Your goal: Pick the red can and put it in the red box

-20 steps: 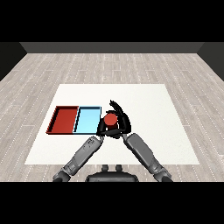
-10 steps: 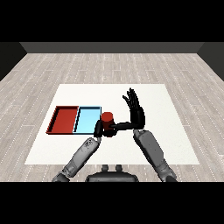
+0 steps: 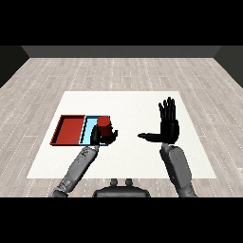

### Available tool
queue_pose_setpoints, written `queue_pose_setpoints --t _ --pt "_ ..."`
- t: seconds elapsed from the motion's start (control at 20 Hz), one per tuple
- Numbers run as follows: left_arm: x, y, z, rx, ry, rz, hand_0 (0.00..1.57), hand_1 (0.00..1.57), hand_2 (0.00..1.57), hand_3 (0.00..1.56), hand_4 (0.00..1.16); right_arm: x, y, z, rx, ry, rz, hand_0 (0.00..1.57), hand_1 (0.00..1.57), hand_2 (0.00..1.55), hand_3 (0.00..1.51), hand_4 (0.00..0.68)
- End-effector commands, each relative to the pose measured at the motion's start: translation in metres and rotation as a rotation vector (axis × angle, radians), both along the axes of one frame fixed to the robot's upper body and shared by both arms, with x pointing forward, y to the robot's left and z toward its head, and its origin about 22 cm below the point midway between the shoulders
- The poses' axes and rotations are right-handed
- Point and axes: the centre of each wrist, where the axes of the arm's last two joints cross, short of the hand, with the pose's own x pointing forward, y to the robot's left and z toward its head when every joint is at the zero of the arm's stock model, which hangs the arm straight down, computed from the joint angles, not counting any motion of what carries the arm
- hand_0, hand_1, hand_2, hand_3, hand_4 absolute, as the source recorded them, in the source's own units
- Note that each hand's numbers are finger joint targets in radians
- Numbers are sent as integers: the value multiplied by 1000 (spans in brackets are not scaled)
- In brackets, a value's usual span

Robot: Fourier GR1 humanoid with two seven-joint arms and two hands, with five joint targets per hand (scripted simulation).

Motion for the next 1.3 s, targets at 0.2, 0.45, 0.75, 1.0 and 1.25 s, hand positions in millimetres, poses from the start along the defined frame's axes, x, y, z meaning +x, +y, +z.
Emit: queue_pose_setpoints --t 0.2,0.45,0.75,1.0,1.25 --pt "2 49 29 151 -27 116 1571 1571 1551 1450 1111 -6 -58 -42 -65 124 -104 0 0 0 0 0" --pt "21 103 41 219 -47 195 1571 1571 1550 1416 1135 -21 -79 -79 -72 196 -114 0 0 0 0 0" --pt "62 119 38 352 26 315 1445 1445 1456 1394 1106 -34 -74 -122 -85 249 -125 0 0 0 0 0" --pt "65 193 15 404 204 431 1566 1566 1532 1436 1088 -28 -87 -124 -85 278 -146 0 0 0 0 0" --pt "59 234 -27 405 330 522 1571 1571 1566 1485 1091 -23 -89 -127 -112 247 -139 0 0 0 0 0"
